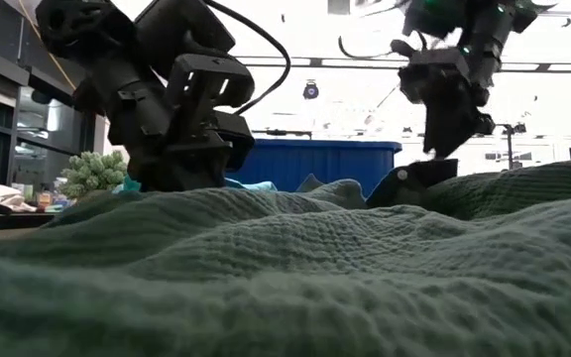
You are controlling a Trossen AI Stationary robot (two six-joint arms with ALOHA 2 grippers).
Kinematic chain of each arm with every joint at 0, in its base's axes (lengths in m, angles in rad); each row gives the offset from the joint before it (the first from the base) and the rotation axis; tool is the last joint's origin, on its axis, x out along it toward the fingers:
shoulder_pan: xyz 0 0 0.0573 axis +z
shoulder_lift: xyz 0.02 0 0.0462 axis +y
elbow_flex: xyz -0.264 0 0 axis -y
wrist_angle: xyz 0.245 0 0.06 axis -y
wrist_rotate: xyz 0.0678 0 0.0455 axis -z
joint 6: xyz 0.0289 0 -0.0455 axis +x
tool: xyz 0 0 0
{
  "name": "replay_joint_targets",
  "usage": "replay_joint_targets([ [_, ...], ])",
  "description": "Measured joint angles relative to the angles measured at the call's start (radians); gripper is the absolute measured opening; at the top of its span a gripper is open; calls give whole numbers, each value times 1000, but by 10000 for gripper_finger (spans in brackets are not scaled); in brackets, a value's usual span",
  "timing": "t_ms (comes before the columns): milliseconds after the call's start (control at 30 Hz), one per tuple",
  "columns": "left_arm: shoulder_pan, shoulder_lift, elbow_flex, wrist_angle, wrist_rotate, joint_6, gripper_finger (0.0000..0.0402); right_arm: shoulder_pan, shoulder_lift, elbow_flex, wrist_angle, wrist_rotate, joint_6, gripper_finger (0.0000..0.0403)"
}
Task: Fold laundry
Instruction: Fold the green polo shirt from the blue laundry bin
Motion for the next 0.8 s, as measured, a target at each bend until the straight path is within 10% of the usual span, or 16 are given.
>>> replay_joint_targets([
  [367,-1,3,-3,-16,-1,153,0,-158,22,75,-65,-10,51,180],
  [800,5,4,-2,-13,-24,71,0,-320,377,52,75,-127,-174,180],
])
